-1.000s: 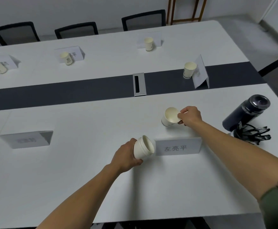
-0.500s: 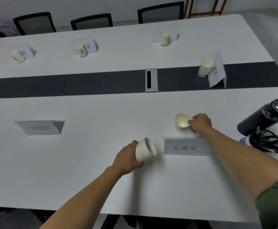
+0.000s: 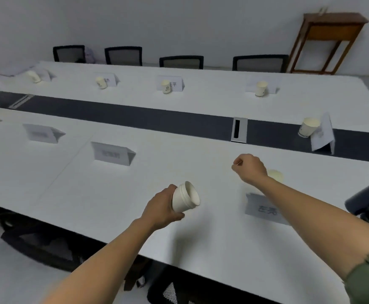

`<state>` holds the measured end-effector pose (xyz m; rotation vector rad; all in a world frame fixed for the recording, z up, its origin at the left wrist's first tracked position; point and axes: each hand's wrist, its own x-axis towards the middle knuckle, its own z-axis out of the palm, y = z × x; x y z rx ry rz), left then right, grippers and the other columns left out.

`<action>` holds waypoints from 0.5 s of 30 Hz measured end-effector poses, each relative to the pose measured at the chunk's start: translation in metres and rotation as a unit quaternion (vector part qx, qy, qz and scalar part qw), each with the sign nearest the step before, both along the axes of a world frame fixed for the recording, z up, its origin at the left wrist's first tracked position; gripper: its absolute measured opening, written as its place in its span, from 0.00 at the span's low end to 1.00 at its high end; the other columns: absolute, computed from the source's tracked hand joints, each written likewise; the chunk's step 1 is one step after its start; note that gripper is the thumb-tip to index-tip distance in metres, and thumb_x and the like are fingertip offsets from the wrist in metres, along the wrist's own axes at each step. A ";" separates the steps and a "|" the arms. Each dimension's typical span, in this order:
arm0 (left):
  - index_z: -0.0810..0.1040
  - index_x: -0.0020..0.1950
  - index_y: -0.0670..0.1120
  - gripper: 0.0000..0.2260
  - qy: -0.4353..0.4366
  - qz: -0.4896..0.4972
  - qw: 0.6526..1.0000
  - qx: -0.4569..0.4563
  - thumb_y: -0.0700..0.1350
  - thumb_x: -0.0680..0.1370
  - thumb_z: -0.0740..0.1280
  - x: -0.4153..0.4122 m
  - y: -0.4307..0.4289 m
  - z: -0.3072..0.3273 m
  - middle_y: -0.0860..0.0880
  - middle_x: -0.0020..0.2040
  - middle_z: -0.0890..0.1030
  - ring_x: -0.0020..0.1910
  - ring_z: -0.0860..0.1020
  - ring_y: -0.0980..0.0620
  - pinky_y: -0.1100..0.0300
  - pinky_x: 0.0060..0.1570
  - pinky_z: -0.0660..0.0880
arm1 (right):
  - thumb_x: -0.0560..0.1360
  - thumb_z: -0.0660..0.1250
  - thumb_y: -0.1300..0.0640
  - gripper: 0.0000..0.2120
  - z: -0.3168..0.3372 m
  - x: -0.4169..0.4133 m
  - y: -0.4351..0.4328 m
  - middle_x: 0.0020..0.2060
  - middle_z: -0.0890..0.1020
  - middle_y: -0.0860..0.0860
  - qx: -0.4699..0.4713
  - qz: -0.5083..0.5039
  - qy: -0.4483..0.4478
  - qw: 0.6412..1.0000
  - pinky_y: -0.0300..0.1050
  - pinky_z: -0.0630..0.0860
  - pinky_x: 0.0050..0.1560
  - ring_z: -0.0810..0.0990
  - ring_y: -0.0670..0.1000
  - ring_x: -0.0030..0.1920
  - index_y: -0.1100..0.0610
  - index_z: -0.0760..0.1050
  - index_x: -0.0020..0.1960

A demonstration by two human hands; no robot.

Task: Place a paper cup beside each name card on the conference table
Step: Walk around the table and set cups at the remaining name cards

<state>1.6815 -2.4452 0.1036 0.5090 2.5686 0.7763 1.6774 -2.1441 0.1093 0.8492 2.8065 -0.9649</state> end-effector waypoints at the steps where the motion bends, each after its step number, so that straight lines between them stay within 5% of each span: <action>1: 0.70 0.59 0.53 0.26 0.008 0.012 1.000 -0.001 0.49 0.65 0.76 0.004 -0.019 0.004 0.54 0.51 0.78 0.49 0.78 0.48 0.47 0.46 0.79 | 0.75 0.66 0.55 0.06 0.005 -0.003 -0.022 0.48 0.83 0.51 0.009 0.030 0.001 1.000 0.50 0.80 0.49 0.81 0.55 0.48 0.52 0.80 0.50; 15: 0.69 0.58 0.53 0.25 0.083 0.138 0.986 -0.044 0.52 0.64 0.74 0.098 -0.358 0.048 0.54 0.50 0.77 0.48 0.78 0.51 0.50 0.44 0.79 | 0.75 0.67 0.53 0.07 0.043 0.026 -0.408 0.46 0.83 0.48 0.005 0.307 0.062 0.950 0.48 0.79 0.47 0.81 0.52 0.46 0.53 0.80 0.51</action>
